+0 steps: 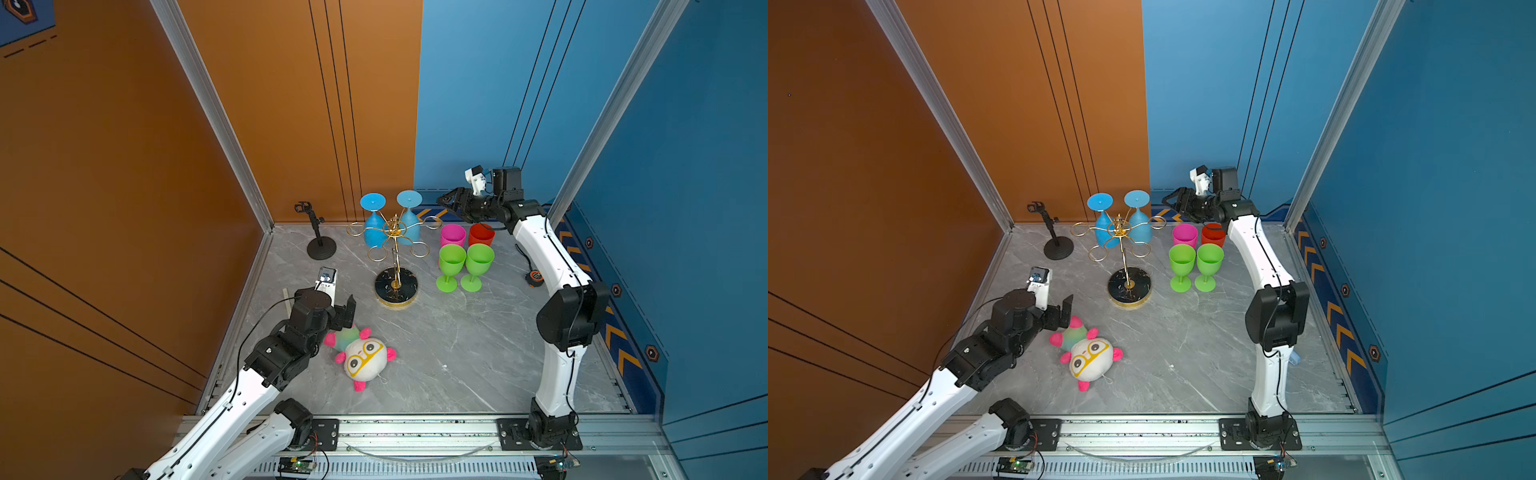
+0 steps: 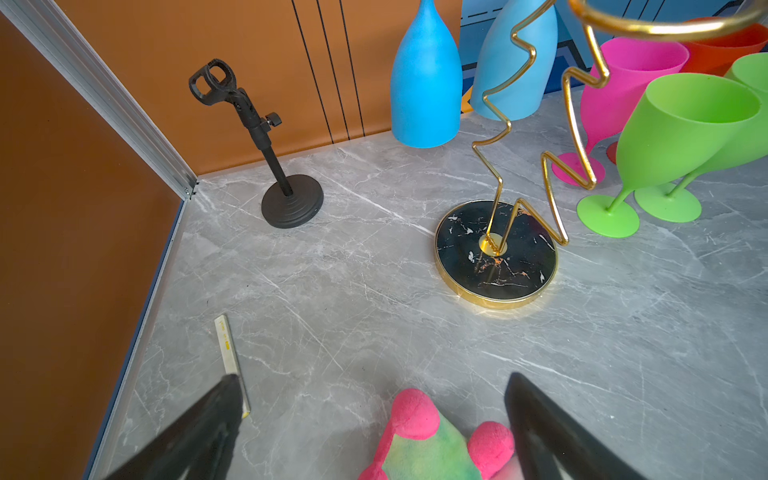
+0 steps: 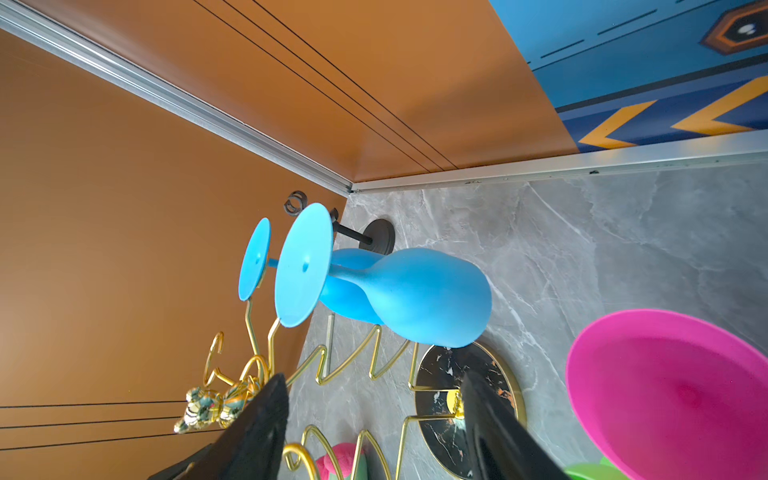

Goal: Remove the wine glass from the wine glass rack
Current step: 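Reach the right gripper to the foot of a blue glass on the rack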

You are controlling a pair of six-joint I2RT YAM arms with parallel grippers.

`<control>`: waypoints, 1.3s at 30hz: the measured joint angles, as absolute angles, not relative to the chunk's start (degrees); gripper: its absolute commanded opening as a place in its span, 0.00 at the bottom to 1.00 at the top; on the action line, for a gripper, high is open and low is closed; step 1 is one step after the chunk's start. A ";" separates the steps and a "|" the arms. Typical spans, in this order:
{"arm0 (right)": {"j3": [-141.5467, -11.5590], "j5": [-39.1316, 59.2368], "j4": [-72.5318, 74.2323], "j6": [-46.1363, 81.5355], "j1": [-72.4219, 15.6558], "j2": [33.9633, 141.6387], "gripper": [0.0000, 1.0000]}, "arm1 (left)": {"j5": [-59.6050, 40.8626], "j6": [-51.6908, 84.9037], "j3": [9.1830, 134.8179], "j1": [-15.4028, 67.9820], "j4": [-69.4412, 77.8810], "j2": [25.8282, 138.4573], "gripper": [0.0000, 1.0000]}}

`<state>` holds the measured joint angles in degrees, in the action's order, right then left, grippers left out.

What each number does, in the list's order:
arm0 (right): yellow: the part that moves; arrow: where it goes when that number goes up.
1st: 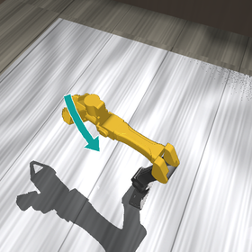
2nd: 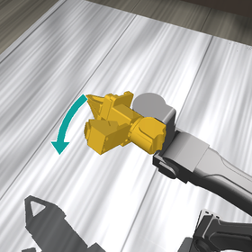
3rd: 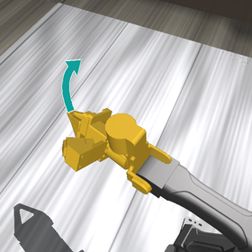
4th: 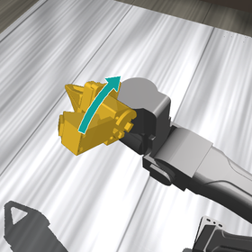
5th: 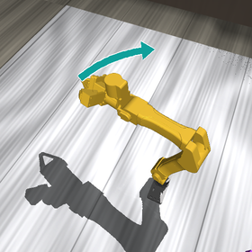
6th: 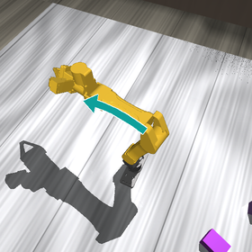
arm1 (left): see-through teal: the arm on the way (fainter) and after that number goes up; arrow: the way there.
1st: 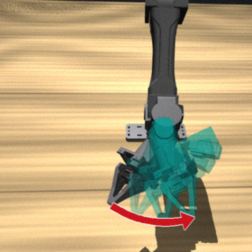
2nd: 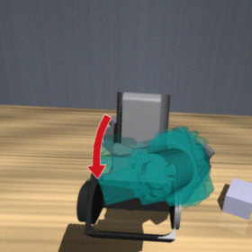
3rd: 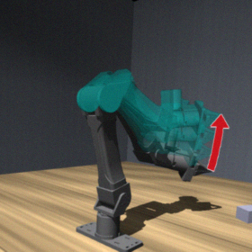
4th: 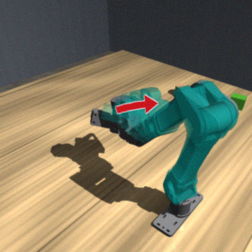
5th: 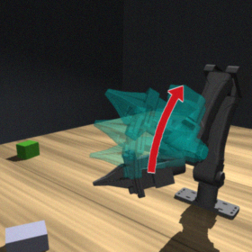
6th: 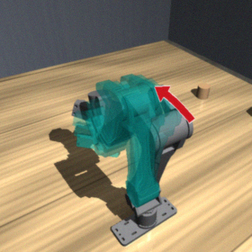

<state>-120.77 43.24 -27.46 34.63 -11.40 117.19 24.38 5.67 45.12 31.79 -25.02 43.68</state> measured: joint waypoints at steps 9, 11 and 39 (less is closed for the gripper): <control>-127.31 45.45 -25.85 37.67 -13.19 123.37 0.62 | 23.97 5.69 45.12 31.40 -24.86 43.48 0.98; -128.29 45.65 -25.71 38.13 -13.41 124.46 0.60 | 23.92 5.69 45.12 31.38 -24.86 43.48 0.98; -133.88 48.27 -21.78 44.18 -15.75 130.21 0.22 | 23.27 5.69 45.12 30.24 -24.60 43.48 0.98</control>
<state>-133.88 48.27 -21.78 44.18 -15.75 130.21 23.27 5.69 45.12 30.24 -24.60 43.48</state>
